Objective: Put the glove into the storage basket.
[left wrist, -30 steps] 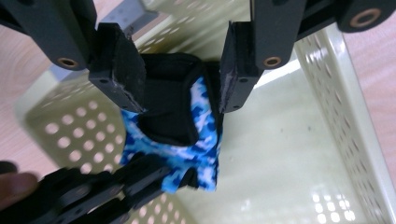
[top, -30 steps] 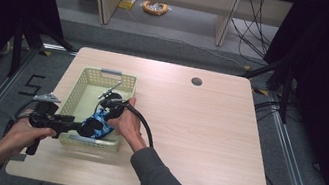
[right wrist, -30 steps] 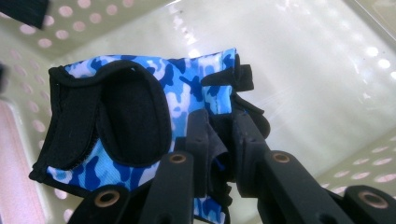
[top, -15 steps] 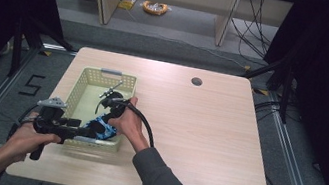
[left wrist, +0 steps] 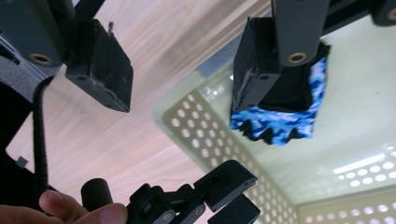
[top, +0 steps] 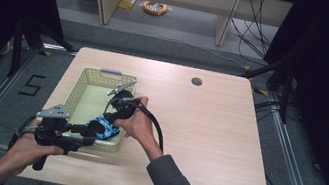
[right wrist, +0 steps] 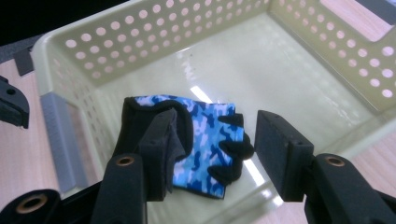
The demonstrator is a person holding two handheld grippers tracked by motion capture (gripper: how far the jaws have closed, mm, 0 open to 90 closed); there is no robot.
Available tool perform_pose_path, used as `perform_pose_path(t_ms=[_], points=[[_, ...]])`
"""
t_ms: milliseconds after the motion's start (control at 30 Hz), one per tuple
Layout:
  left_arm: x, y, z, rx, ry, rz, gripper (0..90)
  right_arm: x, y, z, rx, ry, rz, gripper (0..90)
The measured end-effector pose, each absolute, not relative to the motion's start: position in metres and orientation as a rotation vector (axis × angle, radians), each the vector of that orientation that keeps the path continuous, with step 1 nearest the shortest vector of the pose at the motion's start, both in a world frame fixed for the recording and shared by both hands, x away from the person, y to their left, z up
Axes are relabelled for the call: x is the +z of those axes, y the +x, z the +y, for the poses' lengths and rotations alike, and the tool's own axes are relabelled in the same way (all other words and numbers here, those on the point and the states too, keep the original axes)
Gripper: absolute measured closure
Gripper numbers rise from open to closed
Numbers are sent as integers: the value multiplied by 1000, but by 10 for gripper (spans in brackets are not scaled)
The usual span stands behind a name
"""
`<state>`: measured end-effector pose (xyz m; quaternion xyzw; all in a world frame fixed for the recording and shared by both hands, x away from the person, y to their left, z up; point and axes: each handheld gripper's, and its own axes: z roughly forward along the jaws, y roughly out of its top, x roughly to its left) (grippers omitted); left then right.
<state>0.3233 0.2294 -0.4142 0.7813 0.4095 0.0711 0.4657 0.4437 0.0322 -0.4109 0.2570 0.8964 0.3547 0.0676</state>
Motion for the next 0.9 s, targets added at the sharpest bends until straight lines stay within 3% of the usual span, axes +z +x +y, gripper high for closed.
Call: perform_pose_path(t_ms=[233,900], points=[[-412,319,215,241,1897,976,365,-404,430,8,1131,774,2672,471],[-422,314,177,170,1897,935,267,-399,399,-76,1242,892,2574,397]])
